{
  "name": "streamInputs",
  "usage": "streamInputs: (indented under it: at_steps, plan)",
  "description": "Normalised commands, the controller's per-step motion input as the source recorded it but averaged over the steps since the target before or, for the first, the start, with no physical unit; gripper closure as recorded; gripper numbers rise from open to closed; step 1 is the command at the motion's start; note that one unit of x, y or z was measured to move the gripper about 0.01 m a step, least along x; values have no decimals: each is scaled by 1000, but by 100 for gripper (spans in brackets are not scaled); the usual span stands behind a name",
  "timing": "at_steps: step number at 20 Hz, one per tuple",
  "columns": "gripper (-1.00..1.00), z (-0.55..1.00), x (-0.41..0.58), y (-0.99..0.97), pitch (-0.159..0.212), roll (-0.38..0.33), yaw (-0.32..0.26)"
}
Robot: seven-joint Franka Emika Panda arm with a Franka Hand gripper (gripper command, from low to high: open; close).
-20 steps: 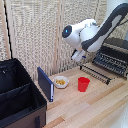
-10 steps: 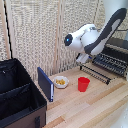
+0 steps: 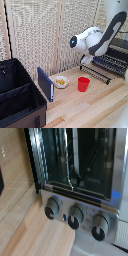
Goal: With care, position your gripper close to the oven tray handle. Make sure to grip the handle tightly. Delicately and attentively pull the tray out from the oven.
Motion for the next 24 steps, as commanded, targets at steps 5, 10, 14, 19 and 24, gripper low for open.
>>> streamInputs:
  at_steps: [5, 10, 14, 19, 24]
  plan:
    - [-100, -119, 0, -735, 0, 48, 103]
    - [-100, -110, 0, -622, 0, -33, 62]
    - [-100, -147, 4, -544, 2, -72, 83]
    - [-100, -202, 70, -427, 38, -74, 109]
    - [-100, -142, 71, -332, 34, -119, 84]
